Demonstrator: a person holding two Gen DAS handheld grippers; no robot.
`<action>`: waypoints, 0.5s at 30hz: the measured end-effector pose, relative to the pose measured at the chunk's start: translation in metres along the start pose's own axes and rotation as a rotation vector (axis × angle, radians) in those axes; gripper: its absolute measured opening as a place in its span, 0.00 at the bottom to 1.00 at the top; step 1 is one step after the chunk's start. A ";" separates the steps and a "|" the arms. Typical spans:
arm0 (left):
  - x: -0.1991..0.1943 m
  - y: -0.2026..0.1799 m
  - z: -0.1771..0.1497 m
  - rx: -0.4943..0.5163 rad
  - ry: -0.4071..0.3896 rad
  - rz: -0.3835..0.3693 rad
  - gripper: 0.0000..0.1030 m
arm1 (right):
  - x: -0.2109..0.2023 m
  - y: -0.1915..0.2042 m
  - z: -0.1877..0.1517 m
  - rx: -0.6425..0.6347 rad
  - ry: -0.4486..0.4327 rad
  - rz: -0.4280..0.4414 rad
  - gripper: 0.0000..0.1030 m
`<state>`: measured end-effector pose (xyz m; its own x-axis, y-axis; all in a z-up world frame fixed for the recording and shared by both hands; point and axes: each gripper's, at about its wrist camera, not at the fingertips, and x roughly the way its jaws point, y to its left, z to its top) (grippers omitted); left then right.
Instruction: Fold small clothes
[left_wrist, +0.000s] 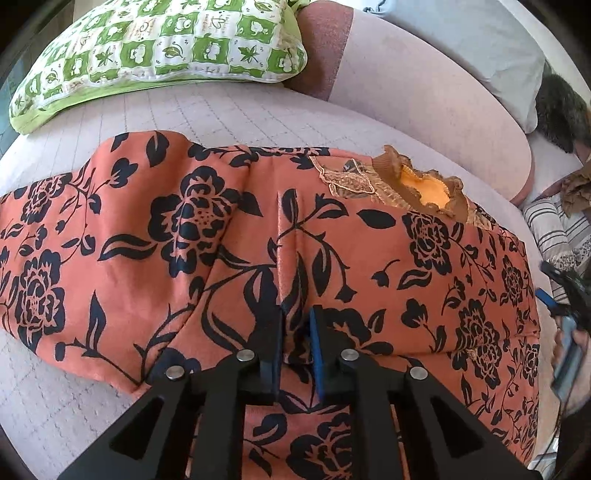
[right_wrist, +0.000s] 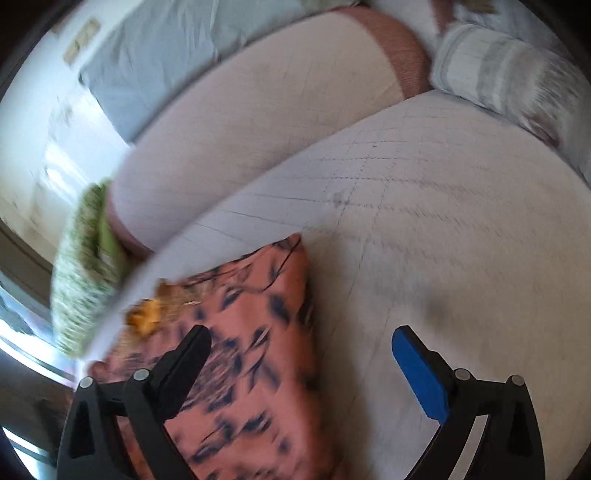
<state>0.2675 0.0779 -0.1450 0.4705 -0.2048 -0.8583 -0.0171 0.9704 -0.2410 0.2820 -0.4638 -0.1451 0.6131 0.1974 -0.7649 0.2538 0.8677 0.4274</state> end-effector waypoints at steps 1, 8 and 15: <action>0.000 0.000 0.000 0.003 -0.001 0.001 0.14 | 0.010 -0.002 0.004 0.007 0.025 0.019 0.85; 0.003 -0.002 -0.001 0.030 -0.017 0.013 0.17 | 0.023 0.001 0.003 -0.023 0.049 -0.023 0.11; 0.005 -0.008 -0.004 0.063 -0.033 0.030 0.17 | -0.038 0.012 -0.028 -0.045 0.032 -0.021 0.87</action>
<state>0.2666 0.0691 -0.1487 0.4994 -0.1725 -0.8491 0.0238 0.9823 -0.1855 0.2408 -0.4475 -0.1245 0.5837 0.1923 -0.7888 0.2319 0.8916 0.3890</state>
